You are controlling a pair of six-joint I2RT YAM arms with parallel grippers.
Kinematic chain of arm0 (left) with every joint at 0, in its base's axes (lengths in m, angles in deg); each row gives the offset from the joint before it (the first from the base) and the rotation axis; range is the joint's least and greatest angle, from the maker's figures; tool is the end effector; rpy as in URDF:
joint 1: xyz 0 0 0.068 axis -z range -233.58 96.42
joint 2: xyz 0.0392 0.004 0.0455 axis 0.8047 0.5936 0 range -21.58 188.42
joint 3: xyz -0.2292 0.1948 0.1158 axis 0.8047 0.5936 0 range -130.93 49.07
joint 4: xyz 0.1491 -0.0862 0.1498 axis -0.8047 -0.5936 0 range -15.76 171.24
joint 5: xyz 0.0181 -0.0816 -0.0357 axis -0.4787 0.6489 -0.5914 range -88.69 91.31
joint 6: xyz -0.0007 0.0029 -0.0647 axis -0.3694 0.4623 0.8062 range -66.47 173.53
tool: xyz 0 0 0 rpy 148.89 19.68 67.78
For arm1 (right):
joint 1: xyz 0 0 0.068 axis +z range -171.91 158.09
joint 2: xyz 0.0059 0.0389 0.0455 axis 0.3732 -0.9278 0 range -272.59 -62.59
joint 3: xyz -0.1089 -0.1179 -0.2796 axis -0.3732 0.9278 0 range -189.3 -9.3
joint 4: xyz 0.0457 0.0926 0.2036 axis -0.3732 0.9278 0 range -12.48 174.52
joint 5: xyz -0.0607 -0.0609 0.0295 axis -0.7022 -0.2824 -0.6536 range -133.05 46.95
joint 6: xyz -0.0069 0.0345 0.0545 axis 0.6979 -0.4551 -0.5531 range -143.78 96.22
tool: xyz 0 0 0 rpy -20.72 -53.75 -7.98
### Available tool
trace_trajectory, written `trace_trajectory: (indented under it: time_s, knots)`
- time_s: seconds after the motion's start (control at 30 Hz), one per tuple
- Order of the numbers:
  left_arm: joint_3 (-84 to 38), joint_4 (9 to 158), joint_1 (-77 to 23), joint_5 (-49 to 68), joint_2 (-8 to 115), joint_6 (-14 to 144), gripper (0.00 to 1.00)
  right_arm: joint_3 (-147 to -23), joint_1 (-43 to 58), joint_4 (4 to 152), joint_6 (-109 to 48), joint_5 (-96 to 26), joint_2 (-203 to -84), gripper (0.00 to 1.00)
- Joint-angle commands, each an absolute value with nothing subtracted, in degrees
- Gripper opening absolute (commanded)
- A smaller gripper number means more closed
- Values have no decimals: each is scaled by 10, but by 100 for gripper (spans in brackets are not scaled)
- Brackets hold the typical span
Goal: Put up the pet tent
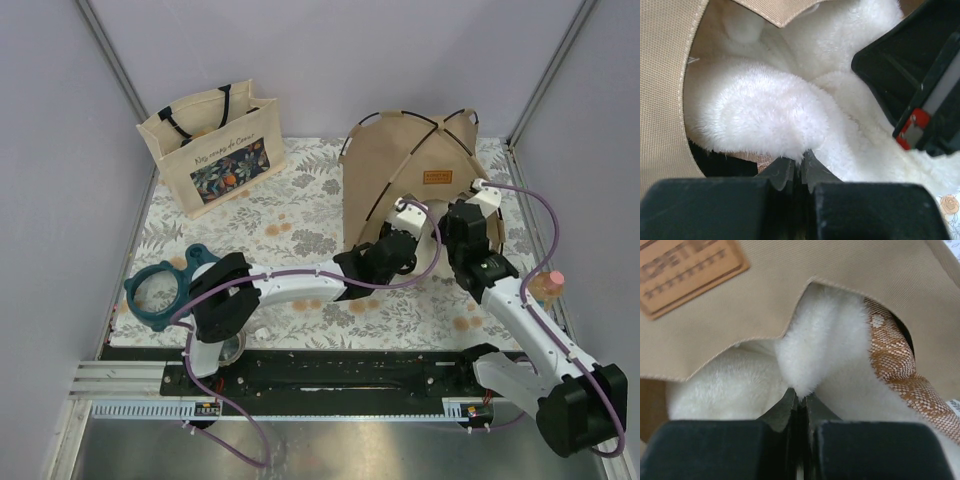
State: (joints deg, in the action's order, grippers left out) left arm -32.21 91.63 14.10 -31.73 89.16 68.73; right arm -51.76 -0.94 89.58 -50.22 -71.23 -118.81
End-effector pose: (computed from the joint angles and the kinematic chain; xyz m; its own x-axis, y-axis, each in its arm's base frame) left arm 0.1976 -0.4088 0.3194 -0.2716 0.0831 -0.9588 0.5272 0.8464 -0.0759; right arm 0.1665 0.0384 0.3322 -0.3278 0.2946 -0.8976 0.2539 0.9426 0.2166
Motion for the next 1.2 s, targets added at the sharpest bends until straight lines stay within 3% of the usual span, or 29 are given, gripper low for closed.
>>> trace_trajectory:
  time_s: [0.0, 0.33, 0.67, 0.73, 0.83, 0.9, 1.03, 1.17]
  knots:
    - [-318, 1095, 131, -315, 875, 671, 0, -491, -70, 781, -538, -585, -1207, 0]
    - [-357, 1181, 121, -327, 922, 574, 0, -449, -120, 614, -562, -504, -1264, 0]
    - [-355, 1194, 110, -331, 965, 599, 2, -475, -135, 546, -536, -496, -1337, 0]
    - [-353, 1180, 108, -333, 969, 612, 14, -484, -136, 556, -543, -490, -1351, 13]
    - [-333, 1175, 108, -324, 955, 628, 40, -483, -135, 590, -556, -492, -1343, 46]
    - [-314, 1169, 108, -313, 937, 649, 54, -475, -136, 617, -567, -506, -1319, 59]
    - [-289, 1134, 108, -288, 898, 697, 64, -481, -136, 727, -574, -540, -1253, 70]
    - [-285, 1063, 108, -278, 871, 760, 76, -497, -136, 837, -567, -562, -1199, 72]
